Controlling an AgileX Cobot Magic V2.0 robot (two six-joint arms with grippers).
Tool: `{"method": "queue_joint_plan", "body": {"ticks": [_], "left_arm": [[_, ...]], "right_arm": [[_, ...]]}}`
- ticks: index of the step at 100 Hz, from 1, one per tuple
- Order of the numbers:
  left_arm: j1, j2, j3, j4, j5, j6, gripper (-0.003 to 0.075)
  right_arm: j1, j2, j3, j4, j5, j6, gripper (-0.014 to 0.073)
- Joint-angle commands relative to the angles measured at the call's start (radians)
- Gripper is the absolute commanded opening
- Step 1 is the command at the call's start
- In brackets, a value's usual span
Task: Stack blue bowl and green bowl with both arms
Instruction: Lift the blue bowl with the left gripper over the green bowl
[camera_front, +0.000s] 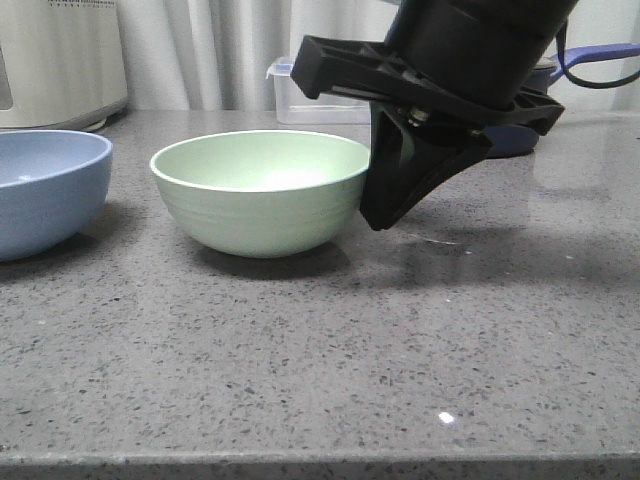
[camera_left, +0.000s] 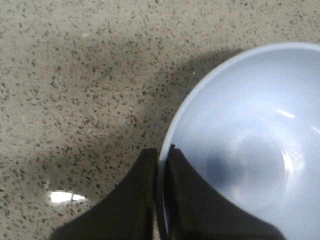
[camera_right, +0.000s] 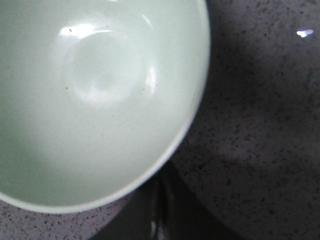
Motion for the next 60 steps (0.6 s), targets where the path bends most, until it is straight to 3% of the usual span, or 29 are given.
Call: {"method": "queue_joint_plan", "body": {"ticks": [1,27,60], "left_arm": [[-0.01,-0.023,-0.064,-0.045,-0.003,-0.003,-0.002],[-0.045,-0.021,-0.267,-0.068,0.105,-0.003,-0.002],[-0.229,0.107,-0.479,-0.07,0.171,-0.008,-0.002]], "right_arm": [[0.001,-0.034,-0.021,0.016,-0.038,-0.003,-0.008],[0.001,-0.034,-0.021,0.016,-0.039,-0.003,-0.008],[0.001,-0.034,-0.021,0.016,-0.04,-0.003,-0.008]]}}
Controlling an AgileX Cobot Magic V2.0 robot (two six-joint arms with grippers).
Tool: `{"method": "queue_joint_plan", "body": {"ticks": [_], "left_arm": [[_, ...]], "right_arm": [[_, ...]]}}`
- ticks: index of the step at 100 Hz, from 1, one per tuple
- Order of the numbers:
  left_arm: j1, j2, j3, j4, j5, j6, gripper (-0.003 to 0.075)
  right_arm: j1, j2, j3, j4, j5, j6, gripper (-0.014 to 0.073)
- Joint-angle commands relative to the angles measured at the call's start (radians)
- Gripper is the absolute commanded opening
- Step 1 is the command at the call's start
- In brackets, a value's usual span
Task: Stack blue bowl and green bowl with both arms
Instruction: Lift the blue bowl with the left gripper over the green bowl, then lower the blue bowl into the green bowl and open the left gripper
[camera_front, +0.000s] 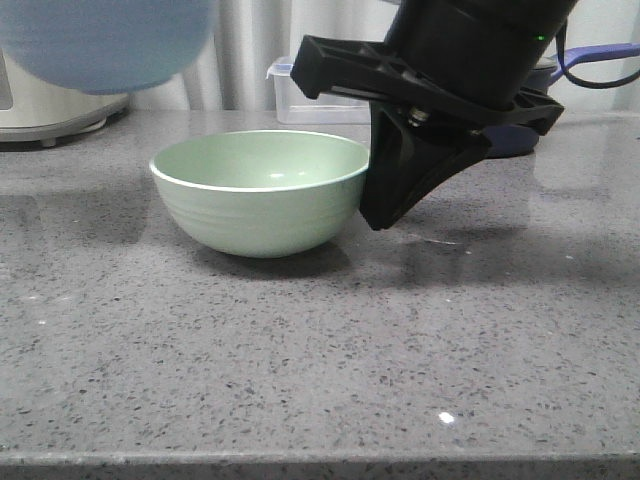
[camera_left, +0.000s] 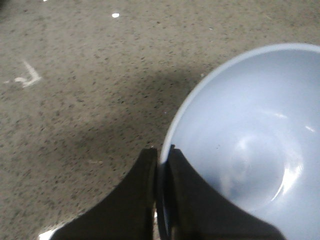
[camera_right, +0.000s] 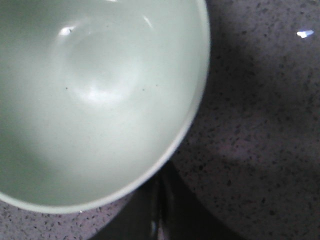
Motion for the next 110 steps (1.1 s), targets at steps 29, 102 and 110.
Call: {"method": "queue_joint_plan", "body": {"ticks": [29,102,110], "left_arm": [[-0.154,0.087,-0.098,-0.044,-0.015,-0.015,-0.002],[-0.229,0.135,-0.098,-0.057,-0.027,-0.015,-0.002],[-0.229,0.135,-0.098,-0.057,-0.027,-0.013,0.0003]], "right_arm": [[0.001,-0.034,-0.021,0.016,-0.038,-0.003,-0.008],[0.001,-0.034,-0.021,0.016,-0.038,-0.003,-0.008],[0.001,-0.034,-0.021,0.016,-0.038,-0.003,-0.008]]}}
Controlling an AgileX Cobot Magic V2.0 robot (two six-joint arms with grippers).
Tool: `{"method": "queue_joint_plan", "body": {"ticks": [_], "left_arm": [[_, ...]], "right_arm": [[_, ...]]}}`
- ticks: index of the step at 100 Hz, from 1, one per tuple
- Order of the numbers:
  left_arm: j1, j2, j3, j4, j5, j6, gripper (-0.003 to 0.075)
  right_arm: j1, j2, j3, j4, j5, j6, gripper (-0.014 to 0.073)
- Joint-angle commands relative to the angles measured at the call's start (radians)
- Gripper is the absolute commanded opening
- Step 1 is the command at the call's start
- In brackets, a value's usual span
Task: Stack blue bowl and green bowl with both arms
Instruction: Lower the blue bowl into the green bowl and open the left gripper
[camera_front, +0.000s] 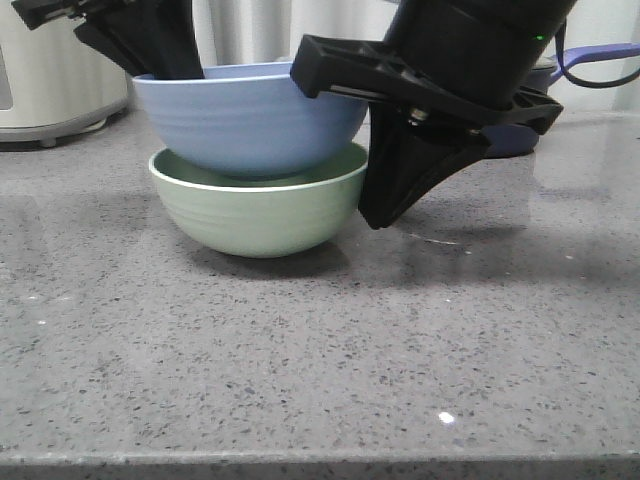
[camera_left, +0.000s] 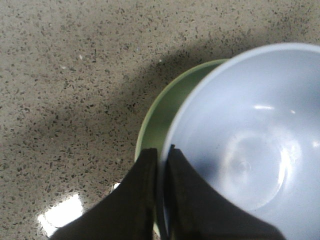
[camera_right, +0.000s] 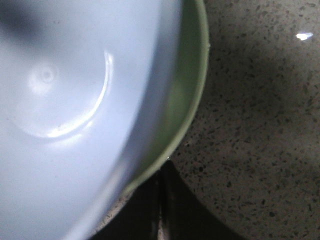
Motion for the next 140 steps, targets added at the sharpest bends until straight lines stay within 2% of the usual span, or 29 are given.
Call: {"method": "queue_joint_plan", "body": {"ticks": [1,7,19,25,30,61,82,114,121,140], "left_arm": [[-0.009,-0.04,-0.035,-0.03,-0.043,-0.007,0.0015],[-0.009,-0.04,-0.035,-0.03,-0.042,-0.001,0.0073],[-0.009,-0.04,-0.035,-0.03,-0.04,-0.001,0.0242],[-0.009,-0.04,-0.035,-0.03,-0.04,-0.001,0.0301],[-0.009,-0.04,-0.035,-0.03,-0.037,-0.001,0.032],[-0.009,-0.072,-0.035,0.012,-0.03,-0.001,0.0315],[0.005,-0.146,-0.003,0.129,-0.046,-0.062,0.0314],[0.163,-0.344,0.189,0.168,-0.111,-0.081,0.0308],[0.203,-0.393,0.222,0.181,-0.114,-0.081,0.027],[0.298,-0.532,0.325,0.206,-0.147,-0.081,0.004]], "right_arm": [[0.001,-0.034,-0.021,0.016,-0.034,-0.003,-0.008],[0.001,-0.034,-0.021,0.016,-0.034,-0.003,-0.008],[0.001,-0.034,-0.021,0.016,-0.034,-0.003,-0.008],[0.001,-0.034,-0.021,0.016,-0.034,-0.003,-0.008],[0.001,-0.034,-0.021,0.016,-0.034,-0.003,-0.008],[0.001,-0.034,-0.021,0.017,-0.032,-0.003,-0.008],[-0.037,-0.053,-0.019,0.008,0.018,0.015,-0.008],[-0.165,-0.217,0.071,-0.02,0.01,0.027,-0.008],[-0.201,-0.256,0.096,-0.025,0.009,0.027,-0.008],[-0.283,-0.355,0.165,-0.051,0.01,0.028,-0.008]]}}
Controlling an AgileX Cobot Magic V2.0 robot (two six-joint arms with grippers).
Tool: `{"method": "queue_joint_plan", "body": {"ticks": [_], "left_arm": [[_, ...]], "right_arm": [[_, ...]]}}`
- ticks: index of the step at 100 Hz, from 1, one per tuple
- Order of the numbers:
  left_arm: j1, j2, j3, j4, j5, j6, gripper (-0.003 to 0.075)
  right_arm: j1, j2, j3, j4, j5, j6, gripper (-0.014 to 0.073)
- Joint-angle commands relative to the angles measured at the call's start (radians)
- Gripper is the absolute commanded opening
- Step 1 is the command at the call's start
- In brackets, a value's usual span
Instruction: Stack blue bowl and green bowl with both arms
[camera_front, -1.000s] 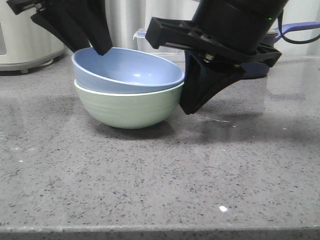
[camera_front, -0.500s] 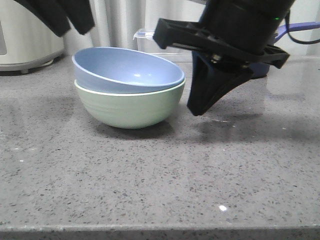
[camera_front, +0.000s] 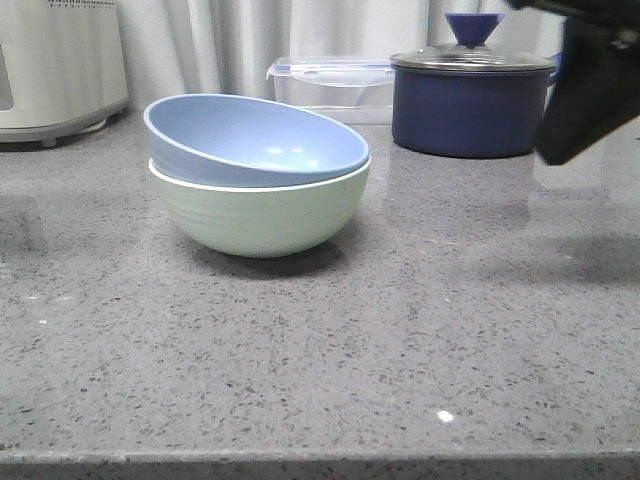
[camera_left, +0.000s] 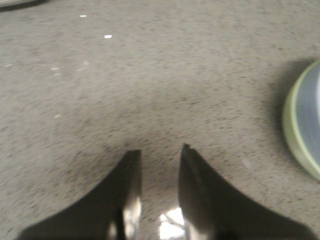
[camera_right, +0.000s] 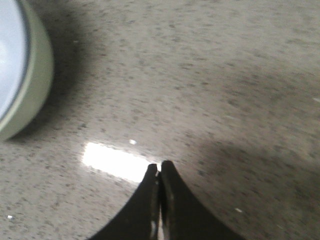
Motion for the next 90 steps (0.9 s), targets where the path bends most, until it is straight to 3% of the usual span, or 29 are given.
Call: {"method": "queue_joint_plan", "body": {"ticks": [1,5,29,90], "left_arm": [[0.042,-0.089,0.022,0.013,-0.068,-0.012,0.0022],[0.055,-0.118,0.04,0.015,-0.071,-0.012,-0.0019],[0.098,-0.287,0.182,0.058,-0.183,-0.012,-0.002],[0.098,-0.661,0.585,0.06,-0.517,-0.012,-0.002]], "right_arm": [[-0.036,-0.075,0.005,-0.011,-0.032,0.003,-0.008],[-0.052,-0.095,0.02,-0.012,-0.033,0.003,-0.008],[-0.084,-0.241,0.099,-0.095,-0.068,0.003,-0.008],[-0.084,-0.723,0.388,-0.099,-0.358,0.003,-0.008]]}}
